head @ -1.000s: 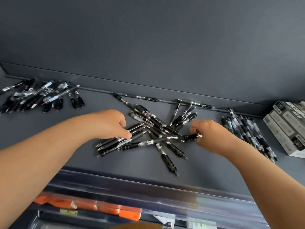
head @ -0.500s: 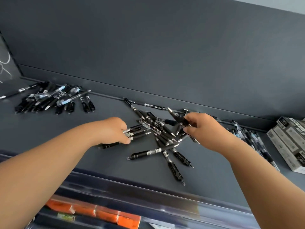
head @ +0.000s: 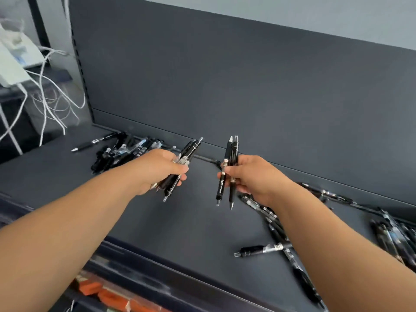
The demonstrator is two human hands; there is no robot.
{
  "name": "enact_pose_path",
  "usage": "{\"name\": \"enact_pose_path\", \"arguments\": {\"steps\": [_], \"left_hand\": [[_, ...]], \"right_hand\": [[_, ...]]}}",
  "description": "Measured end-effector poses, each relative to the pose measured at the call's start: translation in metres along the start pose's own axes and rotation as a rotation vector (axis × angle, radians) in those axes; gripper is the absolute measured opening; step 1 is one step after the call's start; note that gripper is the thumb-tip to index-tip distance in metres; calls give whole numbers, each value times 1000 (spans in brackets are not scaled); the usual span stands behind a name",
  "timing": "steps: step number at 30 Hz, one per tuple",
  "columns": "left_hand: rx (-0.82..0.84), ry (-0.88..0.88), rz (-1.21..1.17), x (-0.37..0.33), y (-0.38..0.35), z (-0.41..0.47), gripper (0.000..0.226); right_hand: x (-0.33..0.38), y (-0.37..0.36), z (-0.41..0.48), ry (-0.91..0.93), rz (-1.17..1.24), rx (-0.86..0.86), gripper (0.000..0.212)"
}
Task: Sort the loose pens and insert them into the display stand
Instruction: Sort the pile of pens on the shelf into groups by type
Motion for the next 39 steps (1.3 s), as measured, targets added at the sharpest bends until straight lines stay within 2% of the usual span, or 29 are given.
{"name": "enact_pose_path", "arguments": {"steps": [4, 8, 10, 13, 17, 21, 25, 27, 32, 37, 39], "left_hand": [[-216, -35, 164, 6, 54, 21, 18], [-303, -13, 298, 10, 101, 45, 23], [-325, 15, 349, 14, 119, 58, 18], [-311, 48, 346, 23, 134, 76, 29], [-268, 67, 306, 37, 145, 91, 38], [-231, 60, 201, 41, 154, 98, 20], [-231, 49, 155, 42, 165, 100, 20], [-252, 58, 166, 43, 171, 101, 17], [-285, 102, 229, 53, 181, 106, 34], [-254, 118, 319, 61, 175, 107, 20], [-244, 99, 350, 61, 172, 107, 22]], "right_hand": [[21, -45, 41, -79, 52, 53, 11], [42, -87, 83, -156, 88, 57, 10], [49, -104, 103, -196, 103, 41, 15], [57, -123, 126, -239, 118, 15, 24], [60, -138, 145, -254, 114, -9, 24], [62, -140, 152, -234, 138, -5, 28], [63, -136, 155, -228, 94, -37, 23], [62, -132, 154, -232, 50, -75, 19], [51, -121, 154, -245, -162, -167, 26], [43, -121, 152, -237, -208, -176, 22], [42, -123, 151, -214, -251, -196, 32]]}}
Point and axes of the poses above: each hand's wrist, its own z-axis towards the middle knuckle, its own y-axis out of the back of the hand, x = y × z, the point moved 3 cm from there along z, towards the middle knuckle, and after that the axes turned 5 degrees about -y, right-handed, at the moved point
